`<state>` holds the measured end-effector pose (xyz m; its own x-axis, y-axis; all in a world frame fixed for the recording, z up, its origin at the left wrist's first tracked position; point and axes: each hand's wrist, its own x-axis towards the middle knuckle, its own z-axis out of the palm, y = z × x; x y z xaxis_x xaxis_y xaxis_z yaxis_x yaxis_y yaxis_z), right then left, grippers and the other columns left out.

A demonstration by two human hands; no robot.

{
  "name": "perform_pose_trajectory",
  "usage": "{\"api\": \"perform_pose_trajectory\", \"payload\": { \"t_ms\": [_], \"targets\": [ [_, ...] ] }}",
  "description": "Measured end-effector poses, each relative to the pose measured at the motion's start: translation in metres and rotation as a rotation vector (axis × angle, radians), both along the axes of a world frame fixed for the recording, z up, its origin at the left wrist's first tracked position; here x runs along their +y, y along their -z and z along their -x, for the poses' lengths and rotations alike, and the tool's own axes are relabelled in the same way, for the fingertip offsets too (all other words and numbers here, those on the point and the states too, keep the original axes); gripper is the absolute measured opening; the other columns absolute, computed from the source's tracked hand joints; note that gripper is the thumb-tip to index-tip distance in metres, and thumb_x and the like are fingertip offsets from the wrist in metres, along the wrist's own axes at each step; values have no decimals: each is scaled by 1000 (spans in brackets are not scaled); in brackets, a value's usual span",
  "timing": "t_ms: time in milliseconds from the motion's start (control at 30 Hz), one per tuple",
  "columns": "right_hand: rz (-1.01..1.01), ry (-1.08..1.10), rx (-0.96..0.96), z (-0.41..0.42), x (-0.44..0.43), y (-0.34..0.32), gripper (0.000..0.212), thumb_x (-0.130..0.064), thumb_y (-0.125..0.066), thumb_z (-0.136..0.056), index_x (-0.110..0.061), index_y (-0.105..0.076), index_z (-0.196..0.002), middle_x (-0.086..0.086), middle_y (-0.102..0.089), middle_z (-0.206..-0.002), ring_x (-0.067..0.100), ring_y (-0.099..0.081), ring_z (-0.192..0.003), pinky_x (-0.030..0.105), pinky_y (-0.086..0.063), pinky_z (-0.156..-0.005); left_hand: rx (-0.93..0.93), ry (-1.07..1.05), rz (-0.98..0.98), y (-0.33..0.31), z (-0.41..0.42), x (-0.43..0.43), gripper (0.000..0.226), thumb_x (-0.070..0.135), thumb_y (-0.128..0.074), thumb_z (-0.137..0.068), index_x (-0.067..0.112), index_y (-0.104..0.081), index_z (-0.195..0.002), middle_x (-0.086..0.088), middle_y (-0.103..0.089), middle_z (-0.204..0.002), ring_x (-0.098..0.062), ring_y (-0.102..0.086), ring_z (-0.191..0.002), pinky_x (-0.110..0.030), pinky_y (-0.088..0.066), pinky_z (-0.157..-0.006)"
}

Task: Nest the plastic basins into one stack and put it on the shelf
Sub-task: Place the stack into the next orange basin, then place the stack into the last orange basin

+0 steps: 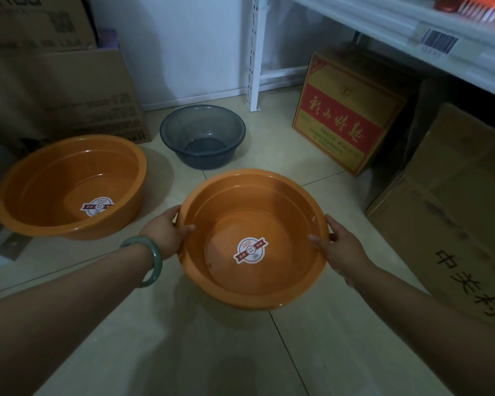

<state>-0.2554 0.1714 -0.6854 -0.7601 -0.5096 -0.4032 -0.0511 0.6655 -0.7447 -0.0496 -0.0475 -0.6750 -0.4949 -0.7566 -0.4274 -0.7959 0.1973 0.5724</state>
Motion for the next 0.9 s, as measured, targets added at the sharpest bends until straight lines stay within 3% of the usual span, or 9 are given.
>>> {"api": "perform_pose_trajectory", "payload": {
  "t_ms": [100,233,433,533,733,900],
  "targets": [
    [-103,-53,152,4,-6,0,72,-44,-56,-89,-28,-25,-152,10,-47,-147,34,-51,-128,54,-45,-102,20,-19,-7,2,1,-2,58,39,-51,-90,27,-32,-143,-10,-62,-125,-28,-65,-100,-45,-52,-90],
    [-205,-73,380,4,-17,-3,73,-46,-55,-89,-21,-25,-152,12,-38,-152,35,-33,-140,52,-30,-110,25,-20,0,6,-12,-9,62,51,-46,-88,23,-36,-142,-8,-64,-124,-27,-65,-103,-45,-51,-93],
    [-104,-125,541,-16,-62,-21,66,-37,-57,-90,-20,-31,-149,13,-31,-156,34,-24,-143,50,-25,-112,155,-155,245,0,-49,-45,33,32,-50,-91,20,-58,-121,-3,-69,-114,-20,-64,-101,-32,-48,-90],
    [-15,-205,530,-34,-96,-33,63,-34,-57,-91,-23,-34,-148,11,-31,-156,32,-26,-143,49,-25,-113,137,-276,336,-7,-75,-74,29,27,-48,-92,23,-60,-119,0,-67,-115,-15,-60,-94,-28,-45,-81],
    [167,-329,400,-76,-176,-40,58,-29,-56,-92,-32,-34,-146,2,-34,-154,25,-34,-140,47,-35,-110,166,-616,414,-14,-126,-129,37,21,-51,-90,21,-54,-127,-6,-61,-127,-25,-58,-112,-38,-45,-95],
    [223,-345,200,-105,-238,-30,60,-26,-57,-92,-36,-33,-146,3,-35,-154,24,-38,-138,49,-41,-106,114,-698,402,-4,-163,-171,41,29,-52,-87,27,-51,-127,-5,-61,-124,-26,-62,-105,-46,-51,-91]
  ]
}}
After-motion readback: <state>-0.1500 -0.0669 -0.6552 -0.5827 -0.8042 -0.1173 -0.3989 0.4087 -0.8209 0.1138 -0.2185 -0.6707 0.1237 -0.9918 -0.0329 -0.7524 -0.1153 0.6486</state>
